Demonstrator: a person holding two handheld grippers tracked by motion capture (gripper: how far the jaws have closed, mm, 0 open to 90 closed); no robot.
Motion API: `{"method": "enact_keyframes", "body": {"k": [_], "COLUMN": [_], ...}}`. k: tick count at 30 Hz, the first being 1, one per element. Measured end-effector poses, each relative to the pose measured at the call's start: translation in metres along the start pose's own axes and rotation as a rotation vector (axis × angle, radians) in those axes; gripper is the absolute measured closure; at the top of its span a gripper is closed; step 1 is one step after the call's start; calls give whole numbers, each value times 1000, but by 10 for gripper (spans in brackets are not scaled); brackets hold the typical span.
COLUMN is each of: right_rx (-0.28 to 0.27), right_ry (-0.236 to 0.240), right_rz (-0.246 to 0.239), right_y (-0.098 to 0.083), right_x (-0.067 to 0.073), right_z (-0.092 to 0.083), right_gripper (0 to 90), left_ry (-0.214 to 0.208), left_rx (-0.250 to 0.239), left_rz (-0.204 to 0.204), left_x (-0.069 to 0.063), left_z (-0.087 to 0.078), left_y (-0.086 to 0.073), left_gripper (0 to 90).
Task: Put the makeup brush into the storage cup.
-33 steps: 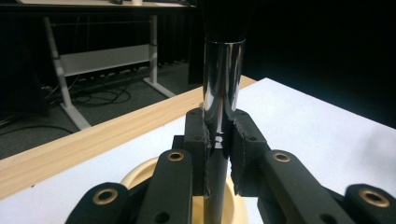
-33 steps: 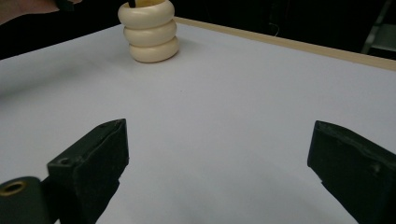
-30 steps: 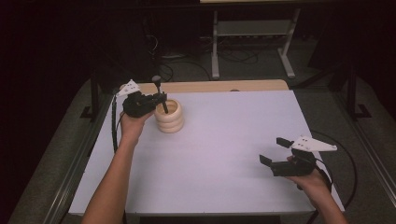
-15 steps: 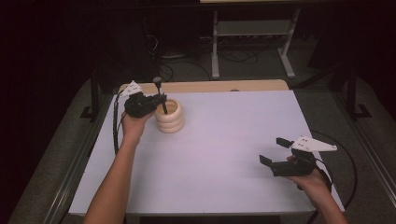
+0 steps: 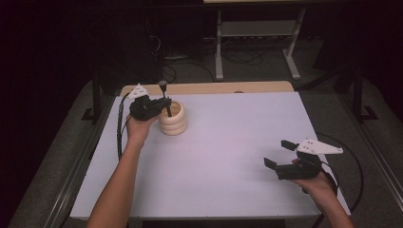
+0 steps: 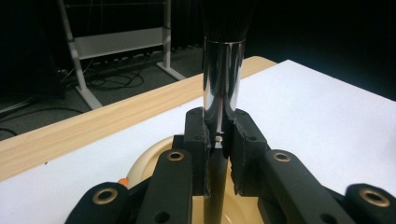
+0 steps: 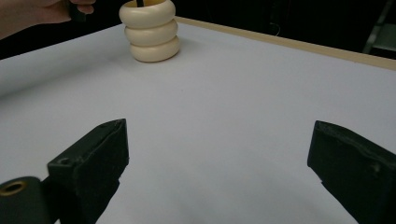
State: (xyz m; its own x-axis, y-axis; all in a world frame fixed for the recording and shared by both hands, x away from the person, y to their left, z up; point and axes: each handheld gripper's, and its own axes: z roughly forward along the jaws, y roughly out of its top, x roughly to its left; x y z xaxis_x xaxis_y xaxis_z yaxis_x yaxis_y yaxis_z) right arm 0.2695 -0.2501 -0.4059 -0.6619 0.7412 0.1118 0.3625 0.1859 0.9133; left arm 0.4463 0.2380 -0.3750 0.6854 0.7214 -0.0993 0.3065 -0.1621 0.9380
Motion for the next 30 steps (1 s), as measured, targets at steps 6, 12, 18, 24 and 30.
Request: {"method": "enact_keyframes", "body": {"k": [6,12,18,24,30], "right_rx": [0,0,0,-1,-3], "right_ry": [0,-1,-2,-3,-1], "right_rz": [0,-2,-1,-3,-2], "right_y": [0,0,0,0,0], "right_x": [0,0,0,0,0], "right_z": [0,0,0,0,-1], "right_gripper": [49,49,49,49,49], "left_ry": [2,3,10,52,73], "left_rx": [16,20,10,2,12], "left_rz": [-6,-14,-25,-42,-26], "left_x": [2,3,5,5,3], "left_z": [3,4,4,5,5], "left_y": [-8,-11,-12,-12,-10], "left_gripper": [786,786,700,332,157]}}
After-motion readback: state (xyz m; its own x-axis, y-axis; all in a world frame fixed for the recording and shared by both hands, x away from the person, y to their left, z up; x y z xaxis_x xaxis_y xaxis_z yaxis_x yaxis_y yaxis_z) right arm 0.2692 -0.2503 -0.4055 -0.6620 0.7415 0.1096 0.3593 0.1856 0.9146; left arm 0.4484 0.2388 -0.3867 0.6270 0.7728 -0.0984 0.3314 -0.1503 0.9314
